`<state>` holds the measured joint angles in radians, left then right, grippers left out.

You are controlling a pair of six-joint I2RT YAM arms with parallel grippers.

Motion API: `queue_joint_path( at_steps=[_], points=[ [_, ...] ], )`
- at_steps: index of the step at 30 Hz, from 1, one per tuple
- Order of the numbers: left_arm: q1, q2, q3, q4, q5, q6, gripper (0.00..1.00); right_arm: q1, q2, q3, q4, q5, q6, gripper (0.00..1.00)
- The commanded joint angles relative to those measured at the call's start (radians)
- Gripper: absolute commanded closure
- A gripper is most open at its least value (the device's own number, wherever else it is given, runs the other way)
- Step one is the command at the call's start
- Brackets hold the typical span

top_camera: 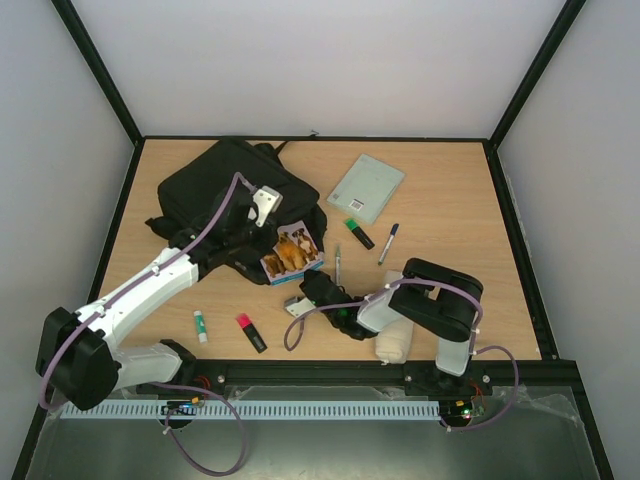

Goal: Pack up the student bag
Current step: Place the book in the student bag.

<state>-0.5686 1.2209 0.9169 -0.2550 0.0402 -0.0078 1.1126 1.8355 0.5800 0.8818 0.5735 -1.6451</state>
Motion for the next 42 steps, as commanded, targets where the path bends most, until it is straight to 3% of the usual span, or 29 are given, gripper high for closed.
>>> queue_joint_path(
  at_steps=[1,5,9,12,16,19,22,25,29,34,38,42],
  points=[
    [-0.005,-0.015,0.04,0.054,0.034,-0.004,0.98,0.003,0.049,0.023,0.028,0.009,0.072,0.99],
    [-0.005,-0.02,0.041,0.054,0.03,-0.004,0.98,-0.006,-0.096,0.105,-0.22,0.011,0.324,0.95],
    [-0.003,-0.02,0.042,0.053,0.026,-0.005,0.98,-0.017,-0.276,0.199,-0.59,-0.05,0.576,0.65],
    [-0.003,-0.014,0.045,0.051,0.026,-0.006,0.98,-0.034,-0.374,0.27,-0.868,-0.183,0.777,0.52],
    [-0.004,-0.009,0.044,0.049,0.022,-0.006,0.98,-0.06,-0.455,0.288,-1.116,-0.322,0.869,0.39],
    [-0.003,-0.006,0.044,0.049,0.019,-0.006,0.98,-0.132,-0.502,0.289,-1.199,-0.446,0.972,0.37],
    [-0.003,-0.001,0.044,0.049,0.021,-0.006,0.98,-0.27,-0.506,0.37,-1.249,-0.618,1.175,0.38],
    [-0.004,0.006,0.046,0.049,0.035,-0.006,0.98,-0.394,-0.47,0.473,-1.306,-0.85,1.367,0.44],
    [-0.004,0.012,0.05,0.048,0.053,-0.009,0.98,-0.462,-0.388,0.526,-1.306,-1.046,1.509,0.48],
    [-0.003,0.005,0.047,0.051,0.058,-0.01,0.98,-0.532,-0.24,0.561,-1.286,-1.176,1.639,0.5],
    [-0.003,0.005,0.046,0.051,0.06,-0.009,0.98,-0.571,-0.186,0.555,-1.216,-1.162,1.723,0.47],
    [-0.006,0.006,0.046,0.051,0.068,-0.009,0.98,-0.574,-0.107,0.592,-1.252,-1.207,1.745,0.44]
  ],
)
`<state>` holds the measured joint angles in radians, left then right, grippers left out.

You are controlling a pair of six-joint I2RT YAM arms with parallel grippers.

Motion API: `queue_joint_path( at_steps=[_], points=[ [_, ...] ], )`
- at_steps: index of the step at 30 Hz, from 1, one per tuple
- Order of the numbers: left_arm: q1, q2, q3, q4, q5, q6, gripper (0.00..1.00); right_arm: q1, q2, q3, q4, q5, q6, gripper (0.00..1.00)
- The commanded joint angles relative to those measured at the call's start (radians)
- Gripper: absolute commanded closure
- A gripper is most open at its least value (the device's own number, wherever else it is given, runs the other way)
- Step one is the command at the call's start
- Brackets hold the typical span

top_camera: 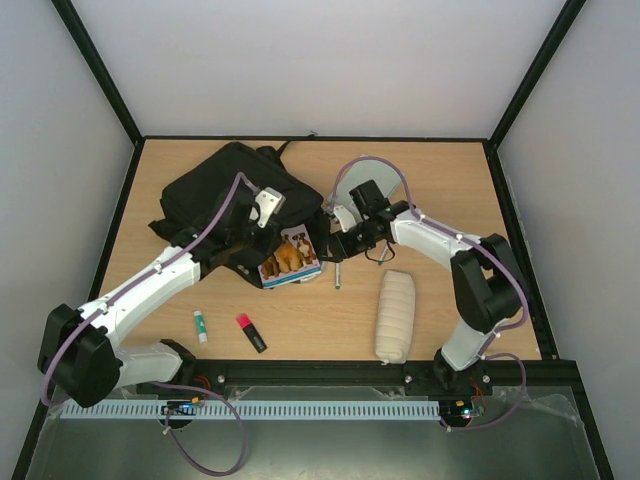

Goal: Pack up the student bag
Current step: Place the book in the student bag.

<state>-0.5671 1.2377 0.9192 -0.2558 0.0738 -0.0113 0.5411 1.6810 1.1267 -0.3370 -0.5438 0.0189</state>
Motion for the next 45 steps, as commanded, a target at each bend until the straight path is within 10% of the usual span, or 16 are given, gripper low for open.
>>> queue_joint_path(
  at_steps=[1,25,34,45],
  points=[
    [-0.008,-0.011,0.045,0.052,0.036,-0.006,0.98,-0.003,0.062,0.049,-0.035,-0.104,0.087,0.44],
    [-0.013,0.011,0.049,0.048,0.061,-0.006,0.98,0.0,0.389,0.187,-0.1,-0.469,0.117,0.4],
    [-0.014,0.014,0.052,0.046,0.06,-0.005,0.98,0.0,0.337,0.168,-0.063,-0.56,0.171,0.66],
    [-0.014,0.022,0.053,0.046,0.064,-0.006,0.98,-0.001,0.315,0.203,-0.045,-0.301,0.175,0.94]
  ],
)
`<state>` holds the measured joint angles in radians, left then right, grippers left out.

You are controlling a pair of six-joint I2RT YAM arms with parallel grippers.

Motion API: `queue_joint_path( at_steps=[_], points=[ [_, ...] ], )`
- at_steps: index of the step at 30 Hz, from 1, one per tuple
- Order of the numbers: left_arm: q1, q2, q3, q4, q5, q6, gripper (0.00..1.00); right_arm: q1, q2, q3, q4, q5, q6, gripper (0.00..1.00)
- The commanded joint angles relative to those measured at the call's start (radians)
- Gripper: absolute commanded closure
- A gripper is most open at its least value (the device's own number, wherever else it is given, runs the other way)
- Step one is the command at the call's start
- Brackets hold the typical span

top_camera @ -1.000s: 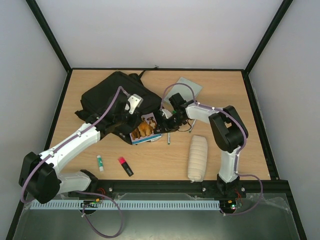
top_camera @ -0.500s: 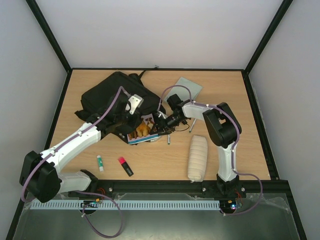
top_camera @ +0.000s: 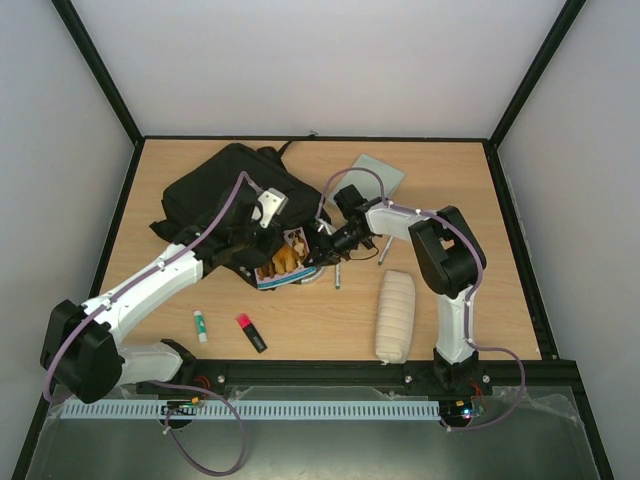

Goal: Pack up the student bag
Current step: Place the book in the student bag.

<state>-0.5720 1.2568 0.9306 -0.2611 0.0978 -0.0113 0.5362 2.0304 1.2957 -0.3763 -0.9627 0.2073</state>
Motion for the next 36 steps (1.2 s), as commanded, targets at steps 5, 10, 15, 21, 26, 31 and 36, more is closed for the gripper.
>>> queue_joint_path(
  at_steps=[5,10,15,21,26,31,36],
  points=[
    [-0.009,0.004,0.04,0.051,0.029,-0.005,0.98,0.007,-0.068,0.008,0.045,0.191,-0.049,0.99],
    [-0.009,0.009,0.044,0.051,0.035,-0.007,0.98,0.022,-0.129,-0.023,0.095,0.221,-0.073,0.99],
    [-0.008,0.006,0.044,0.051,0.044,-0.009,0.98,0.024,-0.064,0.069,0.098,0.244,-0.072,0.99],
    [-0.009,-0.007,0.039,0.057,0.058,-0.007,0.98,0.03,0.061,0.233,0.025,0.285,-0.114,0.91],
    [-0.011,-0.012,0.039,0.056,0.051,-0.006,0.98,0.03,0.001,0.206,0.02,0.354,-0.156,0.7],
    [-0.012,-0.015,0.04,0.053,0.038,-0.003,0.98,0.028,-0.139,0.091,0.023,0.457,-0.236,0.6],
    [-0.018,-0.018,0.04,0.049,0.036,0.004,0.98,0.023,-0.28,-0.042,0.062,0.572,-0.299,0.56]
  ],
)
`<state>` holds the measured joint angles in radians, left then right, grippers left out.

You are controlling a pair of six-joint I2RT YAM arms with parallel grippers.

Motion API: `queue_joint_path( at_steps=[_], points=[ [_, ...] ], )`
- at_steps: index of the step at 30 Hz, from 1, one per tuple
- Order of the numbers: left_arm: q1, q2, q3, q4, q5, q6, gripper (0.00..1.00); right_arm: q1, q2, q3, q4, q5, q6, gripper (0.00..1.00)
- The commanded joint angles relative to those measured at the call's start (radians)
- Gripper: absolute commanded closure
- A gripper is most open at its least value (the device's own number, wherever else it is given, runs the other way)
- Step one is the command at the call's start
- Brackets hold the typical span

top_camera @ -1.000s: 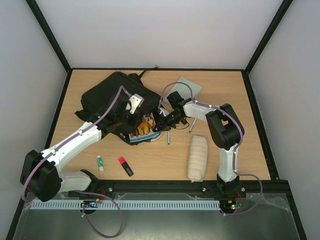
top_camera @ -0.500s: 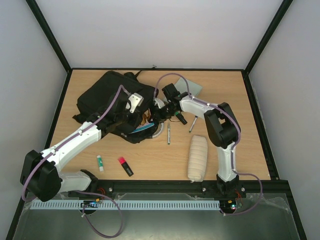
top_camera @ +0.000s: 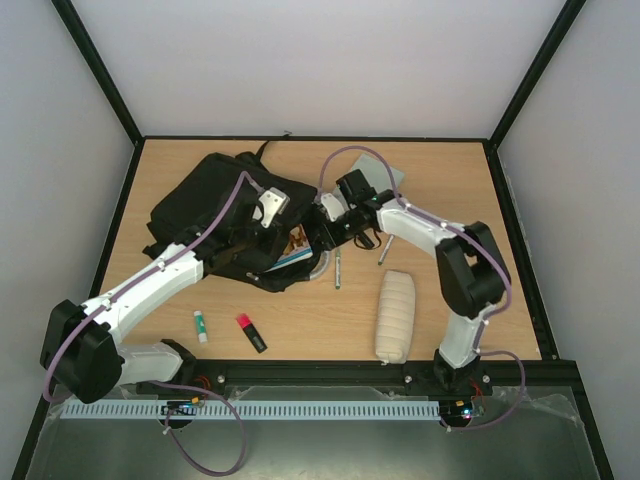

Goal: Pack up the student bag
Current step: Place the book in the student bag.

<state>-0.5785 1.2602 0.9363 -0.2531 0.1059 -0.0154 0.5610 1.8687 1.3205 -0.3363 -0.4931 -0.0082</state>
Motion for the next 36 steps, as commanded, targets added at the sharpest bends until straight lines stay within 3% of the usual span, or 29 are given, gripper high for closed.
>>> queue_joint_path(
  at_steps=[1,7,12,16,22,26,31,36],
  points=[
    [-0.013,-0.022,0.033,0.041,0.031,0.009,0.98,-0.005,-0.141,-0.086,0.039,0.128,-0.087,0.55],
    [-0.026,-0.028,0.031,0.043,0.044,0.018,0.98,-0.022,-0.142,-0.062,0.11,0.28,-0.067,0.49],
    [-0.07,-0.03,0.021,0.034,0.029,0.041,0.98,-0.022,-0.137,-0.023,0.167,0.364,-0.155,0.42],
    [-0.103,-0.02,0.028,0.018,0.019,0.052,0.98,-0.015,-0.183,-0.012,0.177,0.37,-0.286,0.34],
    [-0.11,-0.025,0.048,-0.015,0.012,0.055,0.98,-0.001,-0.236,-0.05,0.181,0.28,-0.497,0.34],
    [-0.11,-0.039,0.049,-0.037,-0.002,0.051,0.98,0.026,-0.236,-0.047,0.166,0.21,-0.531,0.43],
    [-0.105,-0.083,0.036,-0.049,-0.029,0.045,0.98,0.093,-0.228,-0.05,0.184,0.188,-0.526,0.64],
    [-0.093,-0.128,0.034,-0.072,-0.08,-0.006,0.96,0.142,-0.185,-0.01,0.19,0.219,-0.464,0.96]
  ],
)
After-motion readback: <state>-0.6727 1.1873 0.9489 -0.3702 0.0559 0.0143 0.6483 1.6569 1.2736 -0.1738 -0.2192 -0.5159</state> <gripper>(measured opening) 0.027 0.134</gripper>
